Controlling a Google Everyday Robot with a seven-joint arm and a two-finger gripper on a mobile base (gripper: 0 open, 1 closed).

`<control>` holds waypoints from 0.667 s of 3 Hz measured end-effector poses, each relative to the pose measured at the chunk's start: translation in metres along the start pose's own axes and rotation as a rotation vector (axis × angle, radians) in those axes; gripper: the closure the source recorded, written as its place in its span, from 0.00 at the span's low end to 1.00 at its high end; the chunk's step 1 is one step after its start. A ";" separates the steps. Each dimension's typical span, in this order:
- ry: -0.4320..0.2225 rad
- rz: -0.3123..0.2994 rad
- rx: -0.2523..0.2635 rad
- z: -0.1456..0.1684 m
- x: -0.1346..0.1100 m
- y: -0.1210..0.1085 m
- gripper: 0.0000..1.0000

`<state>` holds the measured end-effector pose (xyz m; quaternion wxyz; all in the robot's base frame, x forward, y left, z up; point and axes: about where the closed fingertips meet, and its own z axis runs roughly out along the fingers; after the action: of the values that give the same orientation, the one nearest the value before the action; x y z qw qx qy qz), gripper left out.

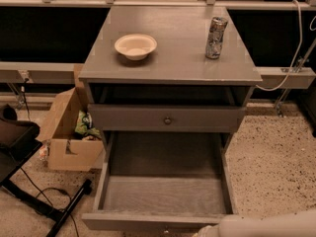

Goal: Close middle drawer

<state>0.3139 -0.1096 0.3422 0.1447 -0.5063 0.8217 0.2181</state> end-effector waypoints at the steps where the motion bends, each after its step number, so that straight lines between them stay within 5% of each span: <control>1: -0.043 -0.010 -0.017 0.043 0.002 -0.017 1.00; 2: -0.079 -0.014 -0.023 0.067 -0.002 -0.030 1.00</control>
Offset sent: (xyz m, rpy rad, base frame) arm 0.0569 0.0385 -0.0969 0.1402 -0.0484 -0.0034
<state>0.3430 -0.0861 0.2786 0.1729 -0.5046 0.8092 0.2463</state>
